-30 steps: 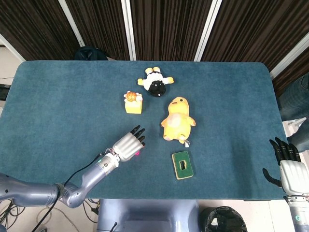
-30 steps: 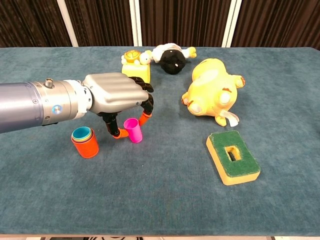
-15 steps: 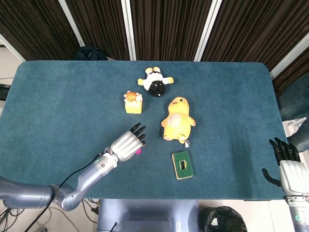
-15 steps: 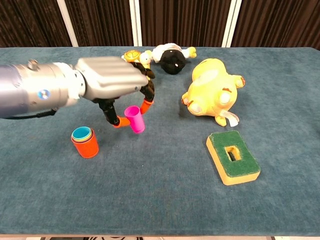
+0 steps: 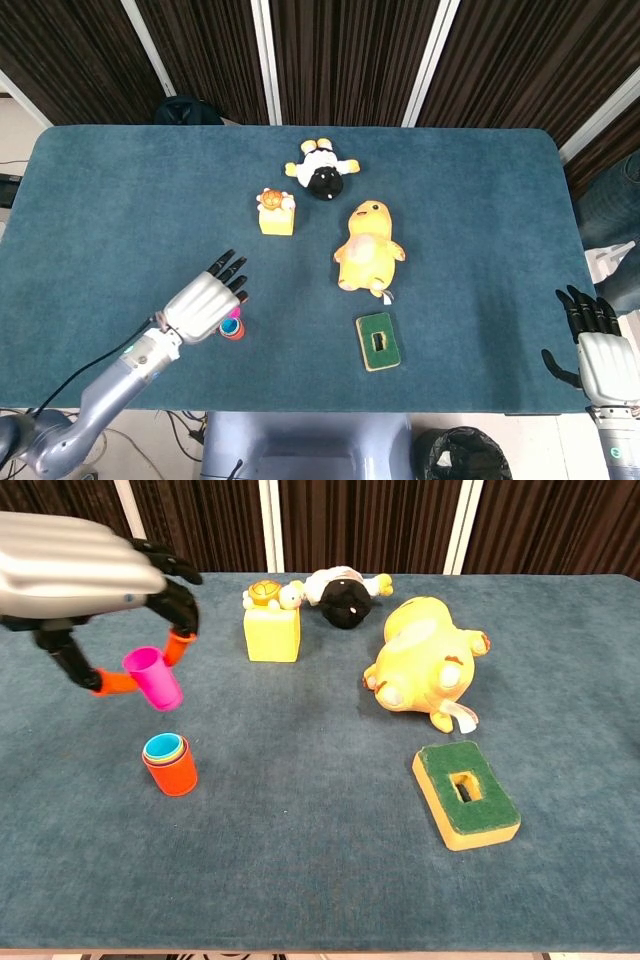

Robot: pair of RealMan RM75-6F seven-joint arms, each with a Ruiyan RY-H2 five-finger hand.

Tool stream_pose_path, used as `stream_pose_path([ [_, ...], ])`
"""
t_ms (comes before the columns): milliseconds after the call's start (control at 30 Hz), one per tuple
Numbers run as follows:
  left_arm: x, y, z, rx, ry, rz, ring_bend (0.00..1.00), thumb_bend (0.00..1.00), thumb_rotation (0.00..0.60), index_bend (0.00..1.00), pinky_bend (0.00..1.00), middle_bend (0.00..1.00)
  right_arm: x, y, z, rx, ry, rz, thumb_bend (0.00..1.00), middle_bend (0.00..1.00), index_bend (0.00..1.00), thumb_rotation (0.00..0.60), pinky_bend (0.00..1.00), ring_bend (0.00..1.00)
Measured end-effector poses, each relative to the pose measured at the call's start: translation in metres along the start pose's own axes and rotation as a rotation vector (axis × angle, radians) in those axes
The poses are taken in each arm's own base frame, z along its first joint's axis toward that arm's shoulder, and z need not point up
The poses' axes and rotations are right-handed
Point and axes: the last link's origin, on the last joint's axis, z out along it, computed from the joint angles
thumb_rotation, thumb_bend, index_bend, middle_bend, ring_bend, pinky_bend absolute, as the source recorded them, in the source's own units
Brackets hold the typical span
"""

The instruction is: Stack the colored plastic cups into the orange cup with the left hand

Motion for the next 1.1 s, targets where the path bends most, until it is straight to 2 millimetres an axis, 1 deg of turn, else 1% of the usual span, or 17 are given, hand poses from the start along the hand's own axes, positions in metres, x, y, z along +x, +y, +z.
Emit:
stream_pose_path([
  [133, -0.008, -0.003, -0.009, -0.009, -0.011, -0.008, 0.00, 0.32, 0.600, 0.48, 0.02, 0.25, 0.000, 0.000, 0.000, -0.005, 0.001, -0.002, 0.37, 0.04, 0.06, 0.600, 0.04, 0.07],
  [300, -0.017, -0.006, -0.012, -0.020, -0.021, -0.019, 0.00, 0.32, 0.600, 0.48, 0.02, 0.25, -0.001, 0.001, 0.001, -0.007, -0.001, -0.003, 0.37, 0.04, 0.06, 0.600, 0.04, 0.07],
  [600, -0.029, 0.001, -0.005, -0.048, -0.032, -0.018, 0.00, 0.32, 0.600, 0.48, 0.02, 0.25, 0.000, 0.002, 0.001, -0.009, 0.002, 0.000, 0.37, 0.04, 0.06, 0.600, 0.04, 0.07],
  [900, -0.033, 0.008, 0.008, -0.064, -0.029, -0.026, 0.00, 0.32, 0.600, 0.48, 0.02, 0.25, 0.001, 0.002, 0.001, -0.011, 0.003, 0.002, 0.37, 0.04, 0.06, 0.600, 0.04, 0.07],
  [1100, -0.037, 0.010, 0.013, -0.059, -0.041, -0.017, 0.00, 0.32, 0.600, 0.48, 0.02, 0.25, 0.001, 0.003, 0.001, -0.011, 0.004, 0.003, 0.37, 0.04, 0.06, 0.600, 0.04, 0.07],
])
